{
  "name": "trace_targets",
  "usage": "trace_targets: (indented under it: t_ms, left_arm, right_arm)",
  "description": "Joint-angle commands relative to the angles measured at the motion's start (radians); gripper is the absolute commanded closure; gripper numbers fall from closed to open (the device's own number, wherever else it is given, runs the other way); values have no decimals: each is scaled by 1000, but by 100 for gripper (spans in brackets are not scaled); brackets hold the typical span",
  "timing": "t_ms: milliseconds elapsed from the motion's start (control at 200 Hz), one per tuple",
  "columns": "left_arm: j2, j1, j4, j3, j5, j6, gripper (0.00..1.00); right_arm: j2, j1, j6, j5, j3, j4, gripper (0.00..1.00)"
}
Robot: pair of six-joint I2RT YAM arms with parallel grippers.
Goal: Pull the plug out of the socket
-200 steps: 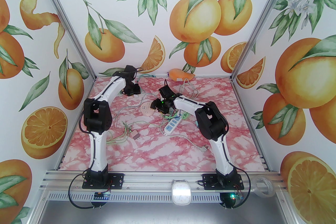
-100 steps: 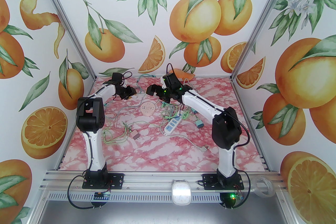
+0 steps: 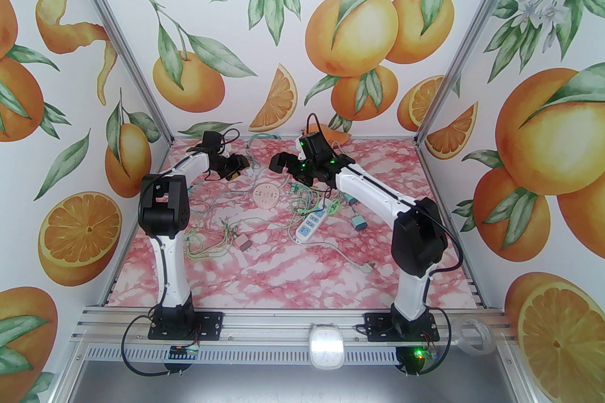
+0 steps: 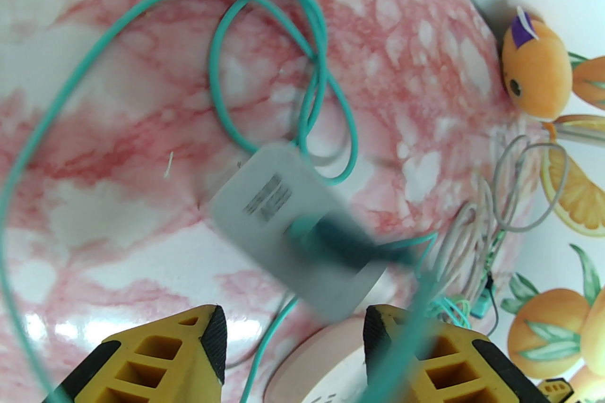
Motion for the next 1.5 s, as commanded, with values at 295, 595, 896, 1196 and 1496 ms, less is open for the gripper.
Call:
trace_targets:
  t_ms: [295,595,896,1196,1496]
  left_arm:
    - [-246,5,-74,-97,-46,96,10]
    - [-700,4,16,-398,-469,216,0]
    - [-939,15,282,-791,-942,432,0]
    - [-811,40,711,-1018,-919,457,0]
    - [-667,87,1138,-1117,-666,512,0]
  right_arm:
    - [-126,-41,-70,155,-71,-79,0]
    - [-402,-115,-263,655,-347,-70,0]
    - [-657,-225,-517,925,-930,548,0]
    - [-515,-297,-711,935,-1131,994,0]
    - [-402,-364,-812,705,-1182,1226,0]
